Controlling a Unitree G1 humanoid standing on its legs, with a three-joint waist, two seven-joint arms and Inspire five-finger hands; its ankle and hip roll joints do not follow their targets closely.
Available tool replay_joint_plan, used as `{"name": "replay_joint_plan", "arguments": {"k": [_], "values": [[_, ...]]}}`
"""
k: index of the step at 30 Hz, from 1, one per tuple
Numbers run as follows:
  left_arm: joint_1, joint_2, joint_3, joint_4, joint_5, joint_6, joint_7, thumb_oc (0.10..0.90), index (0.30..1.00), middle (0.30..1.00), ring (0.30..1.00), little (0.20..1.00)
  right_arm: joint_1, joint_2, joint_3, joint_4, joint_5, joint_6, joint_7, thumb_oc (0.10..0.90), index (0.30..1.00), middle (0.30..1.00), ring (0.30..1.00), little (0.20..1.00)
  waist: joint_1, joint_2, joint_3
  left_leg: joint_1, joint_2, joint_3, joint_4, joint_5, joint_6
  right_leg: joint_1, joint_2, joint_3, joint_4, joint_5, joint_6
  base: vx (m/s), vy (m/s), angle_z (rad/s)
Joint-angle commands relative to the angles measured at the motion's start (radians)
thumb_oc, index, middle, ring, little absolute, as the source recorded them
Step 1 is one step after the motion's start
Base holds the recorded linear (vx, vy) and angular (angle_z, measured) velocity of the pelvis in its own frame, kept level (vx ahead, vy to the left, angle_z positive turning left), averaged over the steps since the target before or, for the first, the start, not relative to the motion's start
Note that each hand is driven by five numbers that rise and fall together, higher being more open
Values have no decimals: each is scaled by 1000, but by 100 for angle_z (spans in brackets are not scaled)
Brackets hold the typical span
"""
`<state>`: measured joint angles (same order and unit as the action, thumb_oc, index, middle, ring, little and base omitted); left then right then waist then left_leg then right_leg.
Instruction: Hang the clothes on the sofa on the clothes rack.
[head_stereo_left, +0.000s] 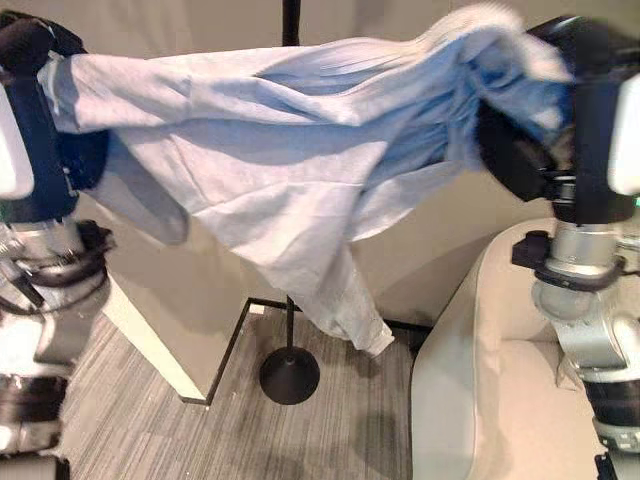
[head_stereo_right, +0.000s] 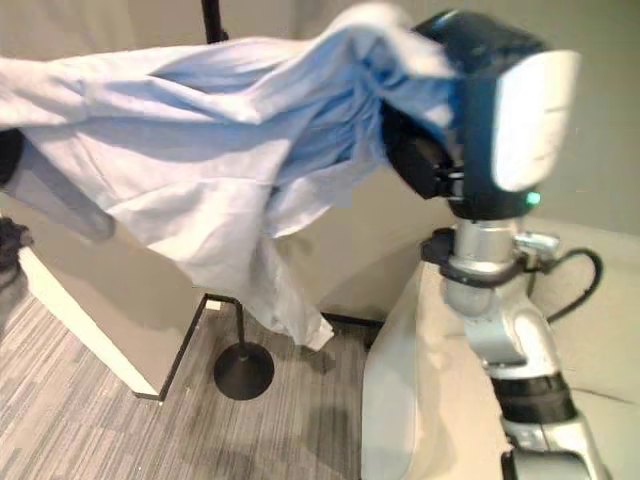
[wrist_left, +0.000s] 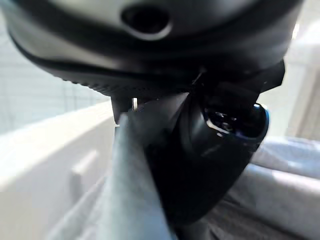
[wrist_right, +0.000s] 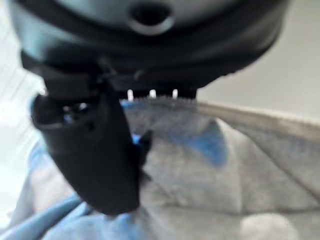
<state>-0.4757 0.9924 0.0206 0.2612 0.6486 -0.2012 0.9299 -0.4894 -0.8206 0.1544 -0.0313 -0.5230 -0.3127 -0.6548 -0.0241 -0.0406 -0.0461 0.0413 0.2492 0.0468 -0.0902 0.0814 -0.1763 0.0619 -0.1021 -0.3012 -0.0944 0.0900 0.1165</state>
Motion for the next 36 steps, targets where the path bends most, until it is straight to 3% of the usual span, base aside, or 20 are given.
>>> {"name": "replay_joint_plan", "arguments": {"k": [1,2,3,4,9,16,21,22,23,24,26,27,28,29,31,33,36], "values": [[-215,84,-48,212,-119,135,-13,400,300,300,300,300,-152,-86,-42,165,213,79,-21,400,300,300,300,300,16,18,-78,51,-5,20,3,-133,24,-27,-54,25,13,-88,50,40,87,4],[-379,103,-232,385,-167,126,-63,400,300,300,300,300,-266,-119,78,313,271,76,8,400,300,300,300,300,12,21,-73,56,-7,22,3,-137,24,-26,-57,28,16,-85,53,10,69,2],[-431,103,-291,437,-184,122,-79,400,300,300,300,300,-313,-128,116,368,292,79,11,400,300,300,300,300,10,20,-73,52,-12,22,3,-132,25,-31,-61,28,15,-77,53,5,78,5],[-593,78,-482,582,-211,103,-131,400,300,300,300,300,-449,-147,235,542,341,81,36,400,300,300,300,300,9,14,-61,48,-18,21,3,-129,27,-37,-67,27,16,-69,57,-23,54,4],[-746,26,-671,737,-231,85,-197,400,300,300,300,300,-629,-149,382,790,384,110,68,400,300,300,300,300,3,11,-55,38,-21,16,3,-119,24,-46,-71,29,17,-68,57,9,10,4],[-847,-39,-766,891,-257,76,-244,400,300,300,300,300,-783,-115,514,1012,410,115,95,400,300,300,300,300,1,17,-40,7,8,7,3,-78,-4,-65,-44,25,11,-82,45,14,-46,2],[-787,-67,-733,919,-254,80,-259,400,300,300,300,300,-760,-71,529,1022,405,113,113,400,300,300,300,300,3,16,-23,-30,33,-8,3,-43,-21,-87,-19,23,7,-90,33,-15,-99,0],[-654,-90,-672,909,-226,84,-271,400,300,300,300,300,-672,-33,500,962,385,109,135,400,300,300,300,300,6,15,-5,-43,46,-12,3,-32,-24,-101,-5,27,7,-98,22,-20,-77,0],[-648,-90,-668,907,-225,84,-271,400,300,300,300,300,-668,-32,500,959,384,110,135,400,300,300,300,300,6,17,-8,-44,47,-12,3,-32,-25,-101,-4,27,7,-98,22,-16,-122,-7],[-539,-117,-619,919,-214,86,-282,400,300,300,300,300,-604,-6,477,916,378,107,153,400,300,300,300,300,7,19,-1,-46,55,-11,3,-27,-25,-106,4,33,7,-104,17,12,-72,-3],[-335,-208,-494,925,-236,82,-293,400,300,300,300,300,-455,65,417,777,375,97,188,400,300,300,300,300,2,23,16,-47,65,1,3,-16,-27,-116,13,49,7,-110,10,10,-71,-6],[-300,-232,-471,918,-248,79,-292,400,300,300,300,300,-421,82,404,753,376,96,190,400,300,300,300,300,2,25,15,-45,67,4,3,-15,-27,-116,15,52,7,-111,9,6,-45,-9],[-246,-299,-411,887,-319,69,-287,400,300,300,300,300,-353,128,374,731,388,95,191,400,300,300,300,300,5,25,22,-46,69,6,3,-11,-27,-117,18,54,7,-113,6,8,-26,-10],[-241,-299,-409,884,-319,70,-287,400,300,300,300,300,-350,128,375,729,388,95,191,400,300,300,300,300,5,26,20,-45,70,7,3,-12,-27,-116,18,54,7,-114,6,7,-24,-5],[-192,-375,-341,800,-418,45,-275,400,300,300,300,300,-289,163,338,691,403,97,189,400,300,300,300,300,7,27,25,-44,73,7,3,-8,-26,-114,20,49,7,-118,1,0,0,0],[-88,-502,-241,605,-590,-26,-273,400,300,300,300,300,-206,226,294,655,431,93,179,400,300,300,300,300,12,32,28,-41,78,4,3,-6,-23,-106,22,42,7,-126,-5,0,0,0],[-12,-603,-162,439,-751,-75,-249,400,300,300,300,300,-136,292,257,592,460,87,172,400,300,300,300,300,17,35,31,-38,79,2,3,-4,-20,-96,21,40,7,-128,-8,0,0,0]]}}
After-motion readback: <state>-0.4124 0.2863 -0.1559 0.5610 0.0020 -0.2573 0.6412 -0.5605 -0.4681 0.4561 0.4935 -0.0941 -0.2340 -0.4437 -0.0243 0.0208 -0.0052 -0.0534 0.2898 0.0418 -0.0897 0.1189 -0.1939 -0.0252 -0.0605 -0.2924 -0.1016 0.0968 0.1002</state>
